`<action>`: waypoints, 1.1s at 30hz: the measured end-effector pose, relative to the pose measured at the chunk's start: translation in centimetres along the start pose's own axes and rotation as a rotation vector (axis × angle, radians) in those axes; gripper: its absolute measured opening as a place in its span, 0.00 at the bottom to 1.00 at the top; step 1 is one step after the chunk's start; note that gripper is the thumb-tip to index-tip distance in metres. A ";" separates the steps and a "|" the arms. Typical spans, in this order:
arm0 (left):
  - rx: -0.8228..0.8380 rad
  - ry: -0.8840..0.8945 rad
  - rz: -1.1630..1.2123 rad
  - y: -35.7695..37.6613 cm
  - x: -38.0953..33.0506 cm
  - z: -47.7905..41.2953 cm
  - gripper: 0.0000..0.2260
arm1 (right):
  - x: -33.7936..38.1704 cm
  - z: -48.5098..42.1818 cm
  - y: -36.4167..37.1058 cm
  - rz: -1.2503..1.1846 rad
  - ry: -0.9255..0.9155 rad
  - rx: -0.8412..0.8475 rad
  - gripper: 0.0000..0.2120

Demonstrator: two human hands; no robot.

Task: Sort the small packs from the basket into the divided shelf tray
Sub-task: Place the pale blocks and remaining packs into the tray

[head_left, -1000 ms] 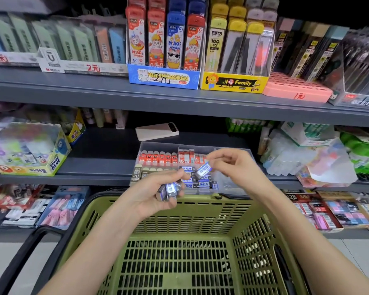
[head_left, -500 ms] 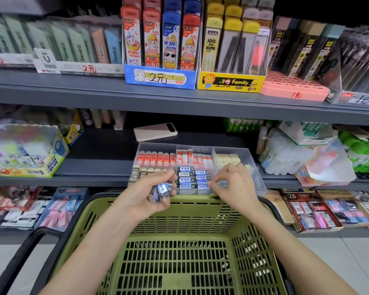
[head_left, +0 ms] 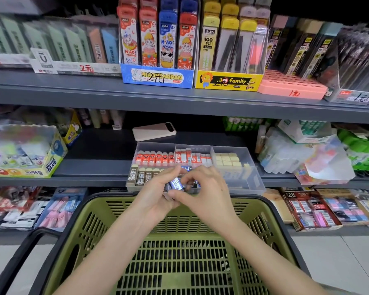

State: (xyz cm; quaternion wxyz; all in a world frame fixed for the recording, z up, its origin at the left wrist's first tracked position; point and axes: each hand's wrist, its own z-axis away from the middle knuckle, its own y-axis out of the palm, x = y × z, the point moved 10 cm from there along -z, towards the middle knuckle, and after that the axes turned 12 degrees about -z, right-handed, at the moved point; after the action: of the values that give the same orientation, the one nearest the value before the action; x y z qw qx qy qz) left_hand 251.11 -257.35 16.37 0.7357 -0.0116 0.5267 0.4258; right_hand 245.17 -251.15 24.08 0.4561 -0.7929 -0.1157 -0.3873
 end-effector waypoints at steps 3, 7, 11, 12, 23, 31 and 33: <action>0.015 0.026 0.013 0.2 0.0 0.1 0.12 | -0.6 -0.2 0.2 -0.084 0.032 0.048 0.12; 0.036 0.004 0.082 0.6 0.4 0.3 0.09 | -1.0 -0.1 0.0 -0.218 0.064 0.088 0.04; 0.007 -0.033 0.262 0.0 0.1 0.6 0.13 | -3.0 -1.0 -2.5 -0.516 0.133 0.007 0.01; -0.017 -0.030 0.282 -0.5 0.0 0.6 0.15 | -4.1 -1.4 -3.5 -0.525 0.159 -0.031 0.02; -0.111 0.037 0.256 -3.9 -2.1 1.3 0.11 | -8.5 -5.6 -4.0 0.079 0.192 0.125 0.08; -0.087 0.023 0.238 -3.2 -2.0 1.3 0.13 | -8.1 -6.1 -3.0 0.156 0.158 0.244 0.07; -0.089 0.021 0.230 -3.1 -1.9 1.2 0.11 | -7.7 -6.3 -1.3 0.437 0.096 0.332 0.10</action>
State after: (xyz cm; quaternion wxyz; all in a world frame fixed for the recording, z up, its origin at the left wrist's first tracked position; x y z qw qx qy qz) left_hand 253.90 -259.93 17.01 0.6751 0.0120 0.5129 0.5301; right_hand 236.09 -254.28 21.14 0.6576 -0.6941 0.0179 -0.2924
